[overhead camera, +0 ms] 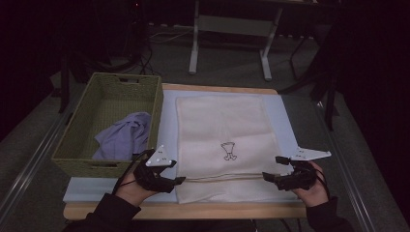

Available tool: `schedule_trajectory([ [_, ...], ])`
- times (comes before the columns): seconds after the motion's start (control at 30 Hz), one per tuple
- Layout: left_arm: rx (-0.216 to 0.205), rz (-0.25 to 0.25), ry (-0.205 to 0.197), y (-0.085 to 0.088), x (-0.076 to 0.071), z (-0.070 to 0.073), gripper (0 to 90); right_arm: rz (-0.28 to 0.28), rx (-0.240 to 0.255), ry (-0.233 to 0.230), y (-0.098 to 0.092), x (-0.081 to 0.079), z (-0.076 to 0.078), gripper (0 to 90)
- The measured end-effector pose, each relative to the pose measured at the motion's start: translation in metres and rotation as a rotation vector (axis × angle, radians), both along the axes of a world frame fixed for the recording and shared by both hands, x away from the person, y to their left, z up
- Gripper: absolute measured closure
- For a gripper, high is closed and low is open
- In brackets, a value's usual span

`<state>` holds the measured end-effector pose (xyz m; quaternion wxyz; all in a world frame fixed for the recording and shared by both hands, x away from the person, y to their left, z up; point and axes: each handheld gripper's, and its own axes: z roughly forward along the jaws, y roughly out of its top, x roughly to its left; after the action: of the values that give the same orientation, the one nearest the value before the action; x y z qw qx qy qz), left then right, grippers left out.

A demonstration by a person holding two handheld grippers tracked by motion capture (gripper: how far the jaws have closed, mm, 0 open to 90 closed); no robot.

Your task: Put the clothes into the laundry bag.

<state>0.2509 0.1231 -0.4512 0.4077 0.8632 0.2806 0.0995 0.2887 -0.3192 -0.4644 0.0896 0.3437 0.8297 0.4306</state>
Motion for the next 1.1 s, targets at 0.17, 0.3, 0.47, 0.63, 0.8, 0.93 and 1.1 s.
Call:
schedule_trajectory([
  [0.17,-0.019,0.005,-0.009,0.007,-0.007,0.002,37.9,0.04,-0.08,-0.038,0.016,-0.003,-0.004,10.0],
  [0.3,-0.013,0.012,-0.015,0.013,-0.014,-0.001,37.9,0.067,-0.142,-0.044,0.025,-0.002,-0.012,13.2],
  [0.47,-0.047,0.032,-0.004,0.026,-0.017,-0.007,37.9,0.079,-0.189,-0.028,0.035,0.004,-0.023,13.9],
  [0.63,-0.081,0.051,0.011,0.031,-0.017,-0.016,37.8,0.08,-0.254,0.002,0.041,0.013,-0.036,15.1],
  [0.8,-0.095,0.048,0.005,0.032,-0.018,-0.017,37.8,0.081,-0.302,0.008,0.045,0.018,-0.045,17.3],
  [0.93,-0.087,0.041,0.003,0.029,-0.017,-0.019,37.8,0.096,-0.325,-0.003,0.049,0.021,-0.047,21.5],
  [1.1,-0.076,0.028,0.003,0.026,-0.017,-0.021,37.9,0.118,-0.369,-0.011,0.058,0.026,-0.052,28.1],
])
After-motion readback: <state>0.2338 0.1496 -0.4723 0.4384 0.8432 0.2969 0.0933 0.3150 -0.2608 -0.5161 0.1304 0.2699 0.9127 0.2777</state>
